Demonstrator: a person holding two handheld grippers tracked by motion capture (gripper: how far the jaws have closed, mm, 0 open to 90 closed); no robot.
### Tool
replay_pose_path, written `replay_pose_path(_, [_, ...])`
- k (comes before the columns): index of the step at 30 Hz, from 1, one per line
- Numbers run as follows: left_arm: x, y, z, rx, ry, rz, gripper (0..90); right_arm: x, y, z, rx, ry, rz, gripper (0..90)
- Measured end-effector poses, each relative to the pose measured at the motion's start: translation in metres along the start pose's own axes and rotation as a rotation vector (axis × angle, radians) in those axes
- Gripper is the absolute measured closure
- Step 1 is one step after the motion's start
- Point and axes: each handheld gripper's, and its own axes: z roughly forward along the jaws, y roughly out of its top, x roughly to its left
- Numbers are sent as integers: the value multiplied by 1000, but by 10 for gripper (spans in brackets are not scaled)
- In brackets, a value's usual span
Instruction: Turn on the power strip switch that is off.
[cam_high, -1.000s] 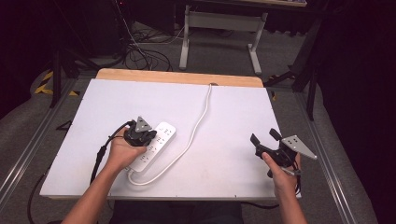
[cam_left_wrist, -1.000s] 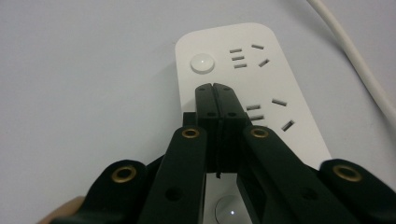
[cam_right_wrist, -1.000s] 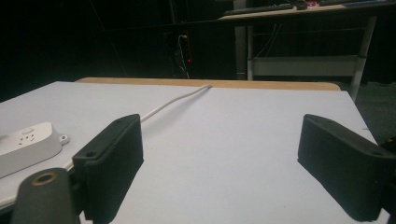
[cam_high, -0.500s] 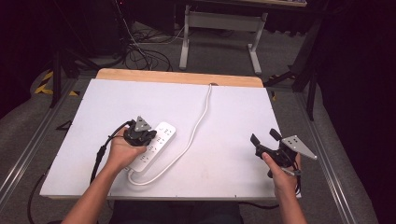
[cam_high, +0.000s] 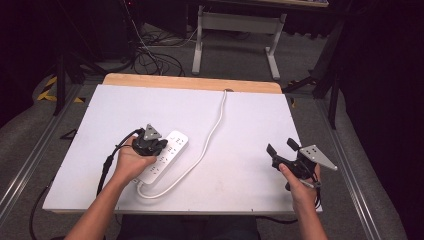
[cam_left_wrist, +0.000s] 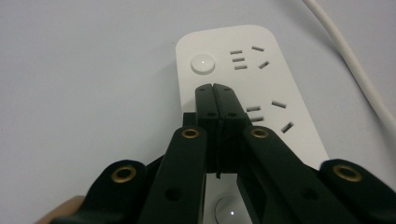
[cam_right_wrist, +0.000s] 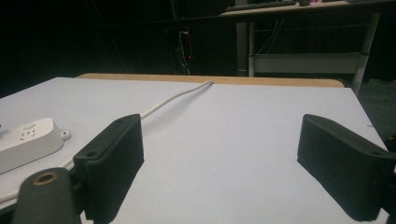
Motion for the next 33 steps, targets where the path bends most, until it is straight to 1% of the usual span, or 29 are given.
replay_pose_path(1, [0,0,0,-3,15,12,900,0,0,0,-1,0,2,150])
replay_pose_path(3, [-2,0,0,-3,15,11,900,0,0,0,-2,1,3,150])
replay_pose_path(5, [-4,-1,0,-7,30,28,900,-1,0,0,-2,3,3,151])
replay_pose_path(6, [-4,-1,0,-7,30,28,900,-1,0,0,-2,3,2,150])
replay_pose_path(8, [-4,-1,0,-15,58,30,900,-1,0,0,-2,3,1,151])
replay_pose_path(9, [-4,-1,0,-15,58,30,900,-1,0,0,-2,4,1,151])
replay_pose_path(10, [-1,-3,-1,-24,76,4,900,-1,0,0,-3,4,3,151])
replay_pose_path(11, [1,-4,-1,-24,83,-16,900,-1,1,0,-2,5,3,150])
replay_pose_path(12, [3,-6,-2,-30,73,-35,898,0,1,0,-4,6,6,150])
replay_pose_path(13, [3,-6,-2,-30,73,-35,884,0,1,1,-2,5,2,151])
replay_pose_path(14, [6,-7,-4,-36,72,-45,882,0,1,1,-3,7,2,150])
replay_pose_path(15, [7,-8,-9,-71,61,-69,881,0,1,1,-3,8,2,151])
replay_pose_path(16, [8,-8,-12,-91,49,-74,881,0,1,1,-3,8,1,151])
replay_pose_path(20, [9,-7,-28,-195,38,-114,881,-1,1,1,-3,9,0,151])
replay_pose_path(21, [9,-7,-28,-195,38,-114,881,-1,1,1,-3,9,0,151])
replay_pose_path(23, [10,-7,-36,-232,39,-126,881,-1,2,0,-6,8,3,151])
replay_pose_path(24, [12,-8,-40,-249,45,-126,881,-1,2,0,-6,8,3,150])
replay_pose_path(25, [14,-10,-46,-281,55,-141,881,-1,2,1,-7,7,2,151])
replay_pose_path(26, [15,-10,-49,-296,59,-147,882,0,2,1,-8,8,6,150])
replay_pose_path(27, [15,-10,-49,-296,59,-147,881,0,2,1,-6,9,2,151])
replay_pose_path(28, [18,-12,-54,-324,69,-162,881,0,2,1,-6,9,2,151])
replay_pose_path(32, [23,-13,-60,-373,89,-180,869,0,2,1,-5,9,2,152])
replay_pose_path(33, [25,-13,-61,-382,95,-179,862,0,2,1,-5,9,3,152])
